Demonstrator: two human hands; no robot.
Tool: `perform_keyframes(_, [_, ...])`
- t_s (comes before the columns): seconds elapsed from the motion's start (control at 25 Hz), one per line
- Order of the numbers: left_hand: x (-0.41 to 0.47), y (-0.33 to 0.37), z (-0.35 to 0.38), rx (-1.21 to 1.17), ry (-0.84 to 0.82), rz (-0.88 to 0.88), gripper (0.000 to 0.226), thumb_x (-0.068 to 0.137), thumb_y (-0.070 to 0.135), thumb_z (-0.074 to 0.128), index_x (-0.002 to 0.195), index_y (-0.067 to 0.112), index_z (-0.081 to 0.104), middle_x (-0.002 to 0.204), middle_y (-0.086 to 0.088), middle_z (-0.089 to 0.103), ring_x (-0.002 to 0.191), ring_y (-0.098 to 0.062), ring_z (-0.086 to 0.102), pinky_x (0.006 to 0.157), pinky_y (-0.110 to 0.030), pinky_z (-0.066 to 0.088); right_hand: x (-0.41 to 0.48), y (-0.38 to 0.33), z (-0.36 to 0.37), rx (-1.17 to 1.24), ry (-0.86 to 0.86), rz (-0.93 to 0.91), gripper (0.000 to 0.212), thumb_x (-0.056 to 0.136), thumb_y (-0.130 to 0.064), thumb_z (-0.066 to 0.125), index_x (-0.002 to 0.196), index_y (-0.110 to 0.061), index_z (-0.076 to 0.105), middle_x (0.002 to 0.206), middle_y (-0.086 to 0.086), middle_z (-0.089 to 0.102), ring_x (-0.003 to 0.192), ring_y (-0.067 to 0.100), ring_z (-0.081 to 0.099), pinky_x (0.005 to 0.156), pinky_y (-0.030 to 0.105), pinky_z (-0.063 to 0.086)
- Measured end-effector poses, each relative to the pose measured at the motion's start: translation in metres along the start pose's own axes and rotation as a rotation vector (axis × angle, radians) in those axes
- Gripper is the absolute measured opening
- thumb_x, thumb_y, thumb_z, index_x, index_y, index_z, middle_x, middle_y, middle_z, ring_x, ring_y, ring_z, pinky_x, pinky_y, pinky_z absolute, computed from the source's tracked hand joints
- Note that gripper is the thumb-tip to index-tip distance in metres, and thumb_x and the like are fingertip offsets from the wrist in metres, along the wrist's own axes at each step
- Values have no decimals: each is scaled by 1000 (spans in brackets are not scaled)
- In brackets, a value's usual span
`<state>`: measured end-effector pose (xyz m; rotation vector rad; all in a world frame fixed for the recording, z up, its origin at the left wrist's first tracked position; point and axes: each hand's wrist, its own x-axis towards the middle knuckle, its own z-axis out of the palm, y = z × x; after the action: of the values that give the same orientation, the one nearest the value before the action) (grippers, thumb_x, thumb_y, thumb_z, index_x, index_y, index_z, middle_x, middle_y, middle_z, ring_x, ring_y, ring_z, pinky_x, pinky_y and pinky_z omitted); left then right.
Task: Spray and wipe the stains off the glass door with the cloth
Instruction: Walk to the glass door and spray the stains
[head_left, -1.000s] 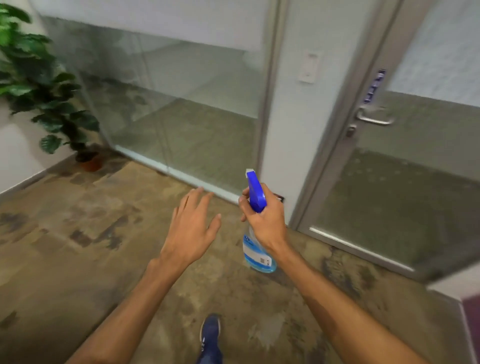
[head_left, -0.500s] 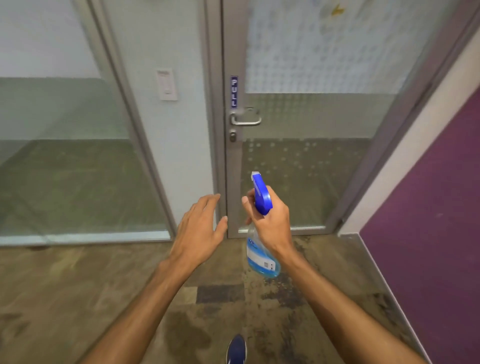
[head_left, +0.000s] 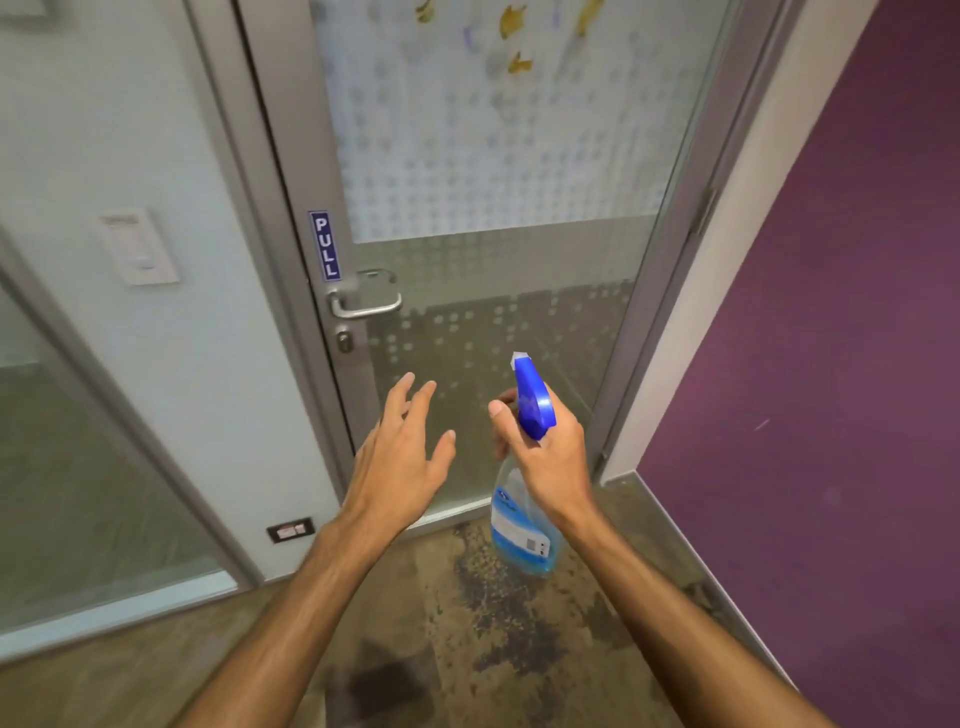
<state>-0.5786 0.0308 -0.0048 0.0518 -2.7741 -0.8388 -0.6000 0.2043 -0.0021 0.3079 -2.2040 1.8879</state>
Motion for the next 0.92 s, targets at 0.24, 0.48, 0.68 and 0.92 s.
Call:
perform_keyframes(0.24, [78, 32, 15, -2, 26, 28, 66, 98, 44, 52, 155, 24, 25, 167, 8, 11, 117, -30, 63, 104, -50, 49, 74, 8, -33, -2, 80, -2, 16, 97, -22, 71, 93, -9, 63, 75, 19, 67, 58, 28, 66, 66, 37, 56])
perform_keyframes(0.48, [166, 87, 31, 9, 148, 40, 67, 99, 40, 54, 156, 20, 25, 168, 0, 13, 145, -25, 38, 111, -50, 42, 169, 14, -73, 50, 24, -35, 14, 96, -19, 72, 93, -9, 62, 81, 14, 68, 56, 22, 65, 64, 37, 57])
perform_keyframes(0.68, [224, 122, 41, 51, 243, 43, 68, 98, 40, 54, 156, 19, 25, 167, -2, 15, 146, -25, 38, 113, -51, 41, 245, 11, -102, 94, -48, -100, 12, 97, -20, 72, 99, -10, 67, 89, 12, 71, 54, 25, 65, 60, 26, 55])
perform_keyframes(0.92, [287, 151, 10, 93, 411, 53, 67, 99, 37, 55, 156, 19, 25, 167, -3, 16, 149, -23, 30, 115, -42, 37, 323, -16, -108, 101, -67, -177, 28, 97, -31, 71, 88, -5, 63, 70, 24, 65, 49, 16, 61, 54, 14, 47])
